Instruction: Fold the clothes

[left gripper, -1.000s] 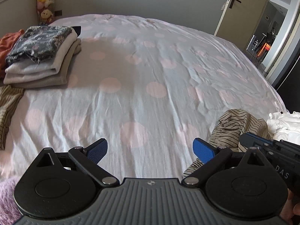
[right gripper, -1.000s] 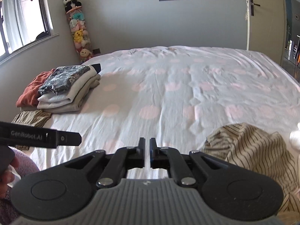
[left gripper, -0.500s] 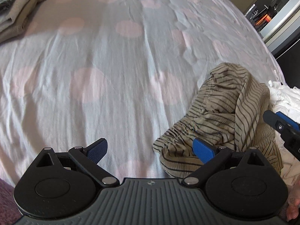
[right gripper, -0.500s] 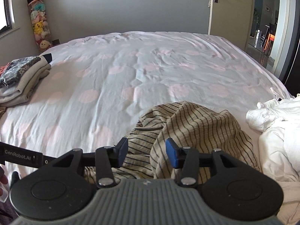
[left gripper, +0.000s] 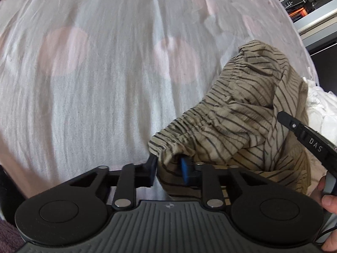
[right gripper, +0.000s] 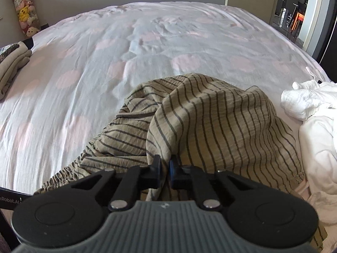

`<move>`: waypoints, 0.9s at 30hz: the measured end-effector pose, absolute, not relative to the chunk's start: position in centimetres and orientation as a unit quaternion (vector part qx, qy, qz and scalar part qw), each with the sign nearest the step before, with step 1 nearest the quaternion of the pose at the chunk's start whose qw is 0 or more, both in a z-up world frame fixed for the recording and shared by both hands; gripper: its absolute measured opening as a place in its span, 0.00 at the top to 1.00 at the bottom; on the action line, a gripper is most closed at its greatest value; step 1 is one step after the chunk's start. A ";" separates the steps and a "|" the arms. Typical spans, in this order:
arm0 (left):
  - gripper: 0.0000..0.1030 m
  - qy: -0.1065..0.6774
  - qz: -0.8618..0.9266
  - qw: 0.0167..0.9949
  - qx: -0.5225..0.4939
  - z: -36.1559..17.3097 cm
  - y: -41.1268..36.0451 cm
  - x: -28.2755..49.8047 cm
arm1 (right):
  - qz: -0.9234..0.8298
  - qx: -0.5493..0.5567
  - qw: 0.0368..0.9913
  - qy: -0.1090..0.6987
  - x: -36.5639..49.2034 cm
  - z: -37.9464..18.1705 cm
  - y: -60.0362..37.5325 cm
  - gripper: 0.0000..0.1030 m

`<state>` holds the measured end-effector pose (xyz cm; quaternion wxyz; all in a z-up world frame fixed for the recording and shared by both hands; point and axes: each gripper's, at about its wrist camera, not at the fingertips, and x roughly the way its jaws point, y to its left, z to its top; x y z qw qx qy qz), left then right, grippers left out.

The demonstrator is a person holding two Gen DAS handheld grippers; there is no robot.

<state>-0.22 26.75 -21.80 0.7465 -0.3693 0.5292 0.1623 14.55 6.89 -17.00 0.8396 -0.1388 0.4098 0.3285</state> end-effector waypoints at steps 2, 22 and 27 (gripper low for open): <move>0.92 0.511 0.170 0.764 -0.356 -20.7 27.1 -0.4 | 0.328 -0.136 0.850 0.389 14.5 -15.7 6.7 0.97; 0.80 0.397 0.223 0.857 -0.243 -3.0 34.4 -3.1 | 0.317 -0.128 0.927 0.157 12.3 3.6 4.6 0.99; 0.72 0.438 0.201 0.825 -0.296 -7.9 32.6 -3.4 | 0.292 -0.145 0.923 0.204 12.7 0.4 3.1 0.99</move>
